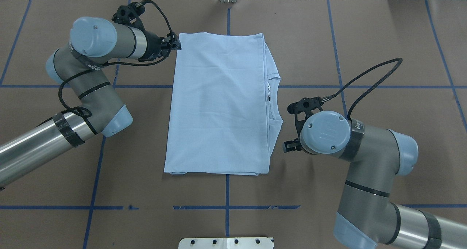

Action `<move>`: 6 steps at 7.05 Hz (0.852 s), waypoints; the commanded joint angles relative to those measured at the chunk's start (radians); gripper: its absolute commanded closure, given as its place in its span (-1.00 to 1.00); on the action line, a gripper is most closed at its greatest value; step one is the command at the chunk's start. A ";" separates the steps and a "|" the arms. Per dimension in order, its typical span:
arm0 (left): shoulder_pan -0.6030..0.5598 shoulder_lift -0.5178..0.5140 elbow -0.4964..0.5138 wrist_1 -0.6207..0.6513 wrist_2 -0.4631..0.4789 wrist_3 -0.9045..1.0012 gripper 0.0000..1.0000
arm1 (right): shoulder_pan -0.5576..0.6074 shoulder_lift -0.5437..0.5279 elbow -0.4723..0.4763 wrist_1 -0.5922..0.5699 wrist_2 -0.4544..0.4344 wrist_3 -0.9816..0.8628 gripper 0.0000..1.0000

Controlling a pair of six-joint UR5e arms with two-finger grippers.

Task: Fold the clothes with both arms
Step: 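Lower the right gripper to grasp the shirt edge near the collar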

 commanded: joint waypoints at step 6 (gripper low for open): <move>0.004 0.021 -0.022 0.001 0.000 0.001 -0.08 | -0.107 0.083 -0.146 0.299 -0.004 1.044 -0.77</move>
